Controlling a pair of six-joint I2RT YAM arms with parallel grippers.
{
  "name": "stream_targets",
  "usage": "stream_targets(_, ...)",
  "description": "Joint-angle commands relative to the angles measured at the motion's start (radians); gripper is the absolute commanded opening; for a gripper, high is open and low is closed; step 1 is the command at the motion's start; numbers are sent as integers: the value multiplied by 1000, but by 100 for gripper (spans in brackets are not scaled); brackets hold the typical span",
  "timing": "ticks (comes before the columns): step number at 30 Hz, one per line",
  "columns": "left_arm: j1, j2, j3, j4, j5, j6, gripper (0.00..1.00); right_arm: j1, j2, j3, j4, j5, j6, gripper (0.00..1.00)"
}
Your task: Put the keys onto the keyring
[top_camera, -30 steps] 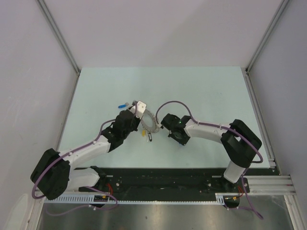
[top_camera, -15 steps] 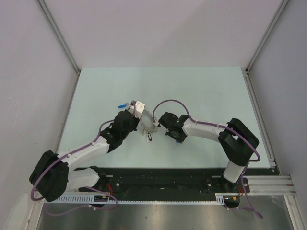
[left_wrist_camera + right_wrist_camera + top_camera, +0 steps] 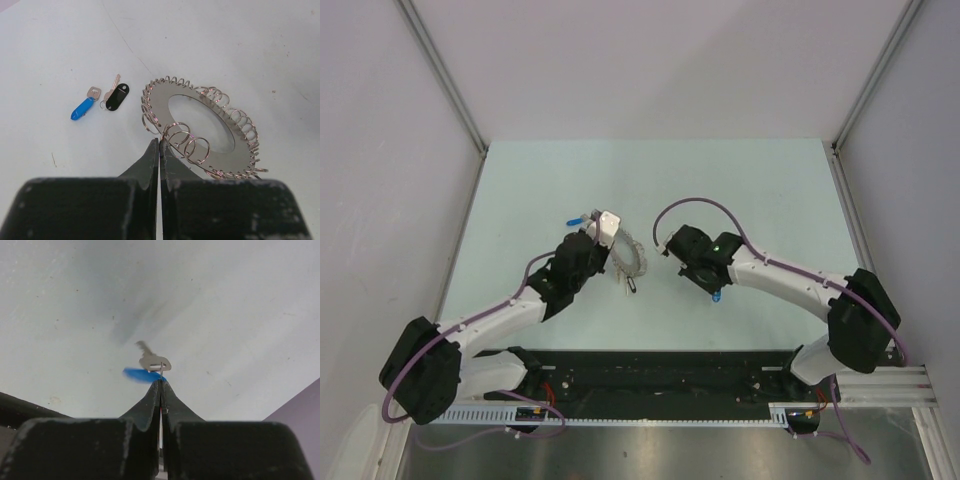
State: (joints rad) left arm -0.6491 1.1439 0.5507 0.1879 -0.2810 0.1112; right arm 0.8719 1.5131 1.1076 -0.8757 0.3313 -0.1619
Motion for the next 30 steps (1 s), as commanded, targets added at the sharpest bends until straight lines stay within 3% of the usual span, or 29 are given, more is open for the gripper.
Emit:
stream_targets(1, 6, -39, -9, 65, -1, -15, 0, 6, 44, 20, -63, 15, -11, 0)
stream_targets(15, 16, -39, -20, 85, -6, -16, 0, 44, 242, 20, 251, -58, -142, 0)
stream_targets(23, 19, -36, -21, 88, 3, -13, 0, 50, 280, 20, 323, -72, -153, 0)
stream_targets(30, 19, -38, -23, 90, 17, -18, 0, 47, 211, 18, 337, -52, -111, 17)
